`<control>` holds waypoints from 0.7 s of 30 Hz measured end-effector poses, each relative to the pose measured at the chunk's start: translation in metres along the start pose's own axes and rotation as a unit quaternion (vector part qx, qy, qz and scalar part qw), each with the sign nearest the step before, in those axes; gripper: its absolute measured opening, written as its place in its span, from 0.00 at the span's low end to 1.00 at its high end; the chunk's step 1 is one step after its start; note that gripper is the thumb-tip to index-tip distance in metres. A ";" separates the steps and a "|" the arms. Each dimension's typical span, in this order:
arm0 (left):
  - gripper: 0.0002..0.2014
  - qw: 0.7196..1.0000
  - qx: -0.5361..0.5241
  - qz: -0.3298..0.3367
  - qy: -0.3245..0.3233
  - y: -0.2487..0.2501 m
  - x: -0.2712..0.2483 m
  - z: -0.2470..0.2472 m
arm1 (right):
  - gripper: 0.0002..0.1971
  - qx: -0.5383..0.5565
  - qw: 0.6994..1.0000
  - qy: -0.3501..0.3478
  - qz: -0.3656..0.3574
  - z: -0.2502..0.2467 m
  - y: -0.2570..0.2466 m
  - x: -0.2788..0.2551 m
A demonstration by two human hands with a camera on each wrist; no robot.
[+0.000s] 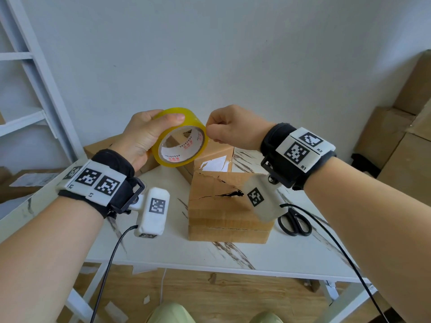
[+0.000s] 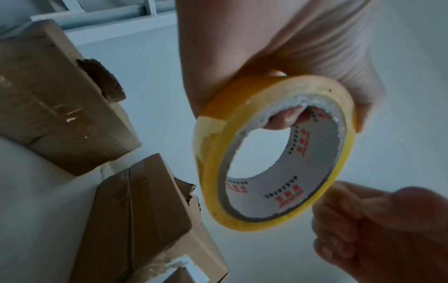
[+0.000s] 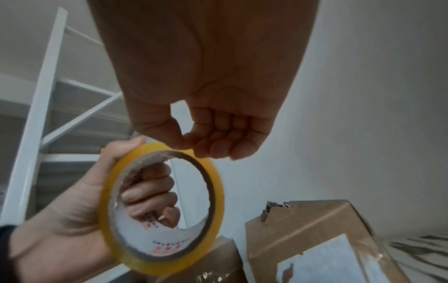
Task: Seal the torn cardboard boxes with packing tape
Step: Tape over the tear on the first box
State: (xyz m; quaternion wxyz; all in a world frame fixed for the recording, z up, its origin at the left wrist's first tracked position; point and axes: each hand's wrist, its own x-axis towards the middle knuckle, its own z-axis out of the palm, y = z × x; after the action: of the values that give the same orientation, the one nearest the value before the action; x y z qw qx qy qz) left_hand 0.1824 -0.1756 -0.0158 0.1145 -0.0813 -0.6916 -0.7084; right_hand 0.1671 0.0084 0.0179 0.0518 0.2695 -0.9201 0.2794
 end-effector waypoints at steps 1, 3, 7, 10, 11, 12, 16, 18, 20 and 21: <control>0.28 1.000 -0.010 -0.001 0.004 0.001 0.000 -0.001 | 0.05 0.015 1.000 0.024 -0.003 0.000 0.000 0.001; 0.28 1.000 -0.021 -0.007 0.006 0.002 0.000 -0.001 | 0.06 0.024 0.998 0.058 -0.008 -0.002 0.003 0.004; 0.19 1.000 -0.007 -0.003 0.012 0.004 -0.001 0.002 | 0.12 0.019 0.994 0.105 -0.011 0.005 0.003 0.009; 0.13 1.000 -0.014 -0.002 0.002 0.003 -0.004 0.008 | 0.10 0.014 0.985 0.169 0.000 0.008 -0.001 0.013; 0.21 1.000 -0.017 -0.004 0.009 0.002 -0.005 0.010 | 0.10 0.007 0.984 0.176 0.004 0.007 -0.002 0.014; 0.25 1.000 -0.025 -0.001 0.012 0.001 -0.005 0.010 | 0.10 0.002 0.984 0.177 0.007 0.006 -0.003 0.014; 0.27 0.999 -0.038 -0.008 0.018 0.004 -0.006 0.010 | 0.10 0.003 0.989 0.147 -0.012 0.000 -0.005 0.014; 0.28 0.999 -0.044 -0.007 0.014 0.004 -0.005 0.009 | 0.10 -0.005 0.991 0.132 -0.019 -0.001 -0.004 0.014; 0.28 0.999 -0.051 -0.006 0.008 0.006 -0.007 0.010 | 0.11 -0.002 0.991 0.129 -0.021 -0.001 -0.003 0.015; 0.27 0.999 -0.052 -0.006 0.011 0.007 -0.007 0.011 | 0.11 0.006 0.990 0.137 -0.019 -0.001 -0.003 0.015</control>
State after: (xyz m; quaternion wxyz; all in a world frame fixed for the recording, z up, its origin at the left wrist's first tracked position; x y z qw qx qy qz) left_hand 0.1906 -0.1645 -0.0102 0.1140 -0.0751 -0.6530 -0.7449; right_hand 0.1559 -0.0004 0.0240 0.1808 0.2462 -0.8974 0.3184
